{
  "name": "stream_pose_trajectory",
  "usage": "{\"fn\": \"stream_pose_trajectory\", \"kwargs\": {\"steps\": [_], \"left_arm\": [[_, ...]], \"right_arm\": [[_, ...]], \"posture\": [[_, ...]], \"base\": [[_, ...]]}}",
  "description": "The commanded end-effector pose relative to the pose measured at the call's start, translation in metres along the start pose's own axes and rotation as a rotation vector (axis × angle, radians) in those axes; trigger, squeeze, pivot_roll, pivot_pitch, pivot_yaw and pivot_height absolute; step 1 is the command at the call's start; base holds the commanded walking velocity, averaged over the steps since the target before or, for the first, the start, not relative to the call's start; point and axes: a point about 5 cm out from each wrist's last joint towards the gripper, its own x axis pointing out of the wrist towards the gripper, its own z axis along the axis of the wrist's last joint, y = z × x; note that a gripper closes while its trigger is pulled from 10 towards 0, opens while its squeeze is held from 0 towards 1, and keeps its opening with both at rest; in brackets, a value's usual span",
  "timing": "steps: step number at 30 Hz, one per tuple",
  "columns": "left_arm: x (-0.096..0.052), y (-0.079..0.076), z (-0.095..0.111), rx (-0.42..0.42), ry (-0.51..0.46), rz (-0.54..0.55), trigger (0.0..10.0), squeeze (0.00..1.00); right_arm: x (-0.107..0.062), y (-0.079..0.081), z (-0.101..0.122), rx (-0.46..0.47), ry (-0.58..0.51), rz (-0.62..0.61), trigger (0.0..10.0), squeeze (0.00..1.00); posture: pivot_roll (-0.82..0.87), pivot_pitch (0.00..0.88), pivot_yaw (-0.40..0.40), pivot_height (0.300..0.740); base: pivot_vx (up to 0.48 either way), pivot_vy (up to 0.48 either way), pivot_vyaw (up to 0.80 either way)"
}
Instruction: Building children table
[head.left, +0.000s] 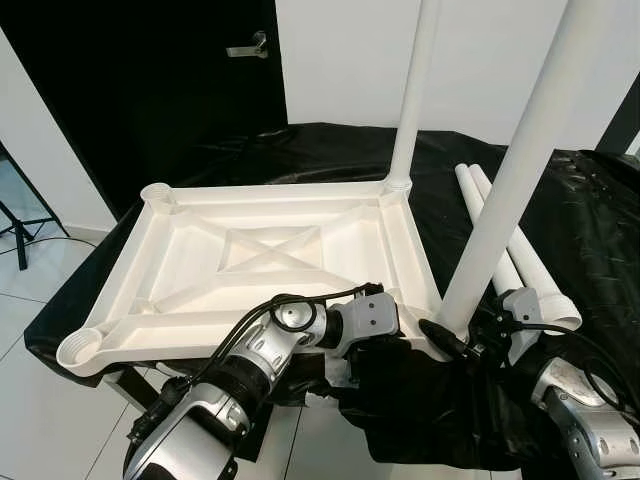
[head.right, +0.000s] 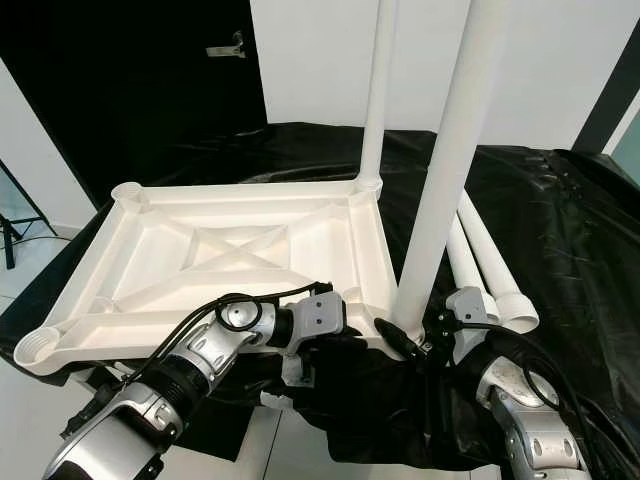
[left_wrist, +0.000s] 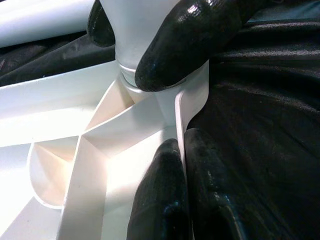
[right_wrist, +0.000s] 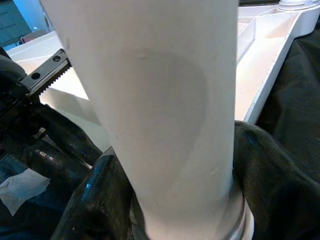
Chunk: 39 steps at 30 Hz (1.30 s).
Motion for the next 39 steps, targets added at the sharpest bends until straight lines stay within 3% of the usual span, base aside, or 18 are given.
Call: {"fn": "stream_pose_trajectory", "kwargs": {"steps": [1, 2, 5, 7, 8, 10, 12, 21, 22, 23, 24, 25, 26, 30, 31, 33, 34, 39], "left_arm": [[0.003, -0.038, -0.053, -0.189, 0.163, -0.130, 10.0, 0.00], [0.003, -0.038, -0.053, -0.188, 0.164, -0.132, 10.0, 0.00], [0.003, -0.038, -0.053, -0.187, 0.164, -0.133, 10.0, 0.00], [0.002, -0.038, -0.054, -0.187, 0.164, -0.133, 10.0, 0.00], [0.002, -0.038, -0.054, -0.187, 0.164, -0.133, 10.0, 0.00], [0.002, -0.039, -0.054, -0.189, 0.164, -0.133, 10.0, 0.00], [0.002, -0.040, -0.054, -0.190, 0.165, -0.135, 10.0, 0.00], [0.003, -0.039, -0.053, -0.187, 0.163, -0.141, 10.0, 0.00], [0.003, -0.039, -0.053, -0.186, 0.163, -0.141, 10.0, 0.00], [0.003, -0.039, -0.053, -0.186, 0.163, -0.141, 10.0, 0.00], [0.003, -0.039, -0.053, -0.186, 0.163, -0.141, 10.0, 0.00], [0.003, -0.039, -0.053, -0.186, 0.163, -0.141, 10.0, 0.00], [0.003, -0.039, -0.052, -0.186, 0.162, -0.141, 10.0, 0.00], [0.004, -0.039, -0.052, -0.187, 0.163, -0.140, 10.0, 0.00], [0.004, -0.039, -0.052, -0.187, 0.163, -0.139, 10.0, 0.00], [0.004, -0.039, -0.052, -0.187, 0.162, -0.138, 10.0, 0.00], [0.004, -0.039, -0.052, -0.186, 0.161, -0.138, 10.0, 0.00], [0.005, -0.038, -0.051, -0.184, 0.158, -0.138, 10.0, 0.00]], "right_arm": [[0.002, 0.011, -0.015, 0.068, 0.039, 0.027, 0.0, 0.00], [0.004, 0.007, -0.012, 0.074, -0.015, -0.136, 0.0, 0.00], [0.004, 0.005, -0.010, 0.074, -0.037, -0.210, 0.0, 0.00], [-0.003, -0.002, -0.006, 0.060, -0.099, -0.486, 0.0, 0.00], [-0.003, -0.002, -0.006, 0.060, -0.099, -0.486, 0.0, 0.00], [-0.009, -0.003, -0.006, 0.063, -0.119, -0.670, 0.0, 0.00], [-0.010, -0.001, -0.005, 0.065, -0.119, -0.751, 0.0, 0.00], [-0.007, 0.003, -0.002, 0.062, -0.131, -0.776, 0.0, 0.00], [-0.003, 0.007, -0.002, 0.061, -0.130, -0.743, 4.7, 0.00], [-0.003, 0.007, -0.002, 0.061, -0.130, -0.743, 4.7, 0.00], [-0.001, 0.009, -0.001, 0.058, -0.136, -0.720, 10.0, 0.00], [-0.001, 0.009, -0.001, 0.058, -0.136, -0.720, 10.0, 0.00], [0.003, 0.012, 0.003, 0.073, -0.163, -0.655, 10.0, 1.00], [0.010, 0.017, 0.009, 0.100, -0.180, -0.513, 10.0, 1.00], [0.010, 0.015, 0.007, 0.083, -0.158, -0.471, 10.0, 0.25], [0.010, 0.013, 0.006, 0.069, -0.142, -0.445, 10.0, 0.25], [0.009, 0.008, 0.004, 0.060, -0.110, -0.396, 10.0, 0.00], [0.007, 0.004, 0.001, 0.063, -0.034, -0.216, 10.0, 0.00]], "posture": [[0.16, 0.000, -0.013, 0.740], [0.16, 0.000, -0.013, 0.740], [0.16, 0.000, -0.013, 0.740], [0.17, 0.000, -0.015, 0.740], [0.17, 0.000, -0.015, 0.740], [0.17, 0.000, -0.014, 0.740], [0.17, 0.000, -0.013, 0.740], [0.16, 0.000, -0.009, 0.740], [0.17, 0.000, -0.010, 0.740], [0.17, 0.000, -0.010, 0.740], [0.16, 0.000, -0.009, 0.740], [0.16, 0.000, -0.009, 0.740], [0.16, 0.000, -0.009, 0.740], [0.16, 0.000, -0.011, 0.740], [0.16, 0.000, -0.012, 0.740], [0.16, 0.000, -0.012, 0.740], [0.15, 0.000, -0.011, 0.740], [0.15, 0.000, -0.013, 0.740]], "base": [[0.000, 0.000, 0.00], [0.000, 0.000, 0.00], [0.000, 0.000, 0.00], [0.000, 0.000, 0.00], [0.000, 0.000, 0.00], [0.000, 0.000, 0.00], [0.000, 0.000, 0.00], [0.000, 0.000, 0.00], [0.000, 0.000, 0.00], [0.000, 0.000, 0.00], [0.000, 0.000, 0.00], [0.000, 0.000, 0.00], [0.000, 0.000, 0.00], [0.000, 0.000, 0.00], [0.000, 0.000, 0.00], [0.000, 0.000, 0.00], [0.000, 0.000, 0.00], [0.000, 0.000, 0.00]]}}
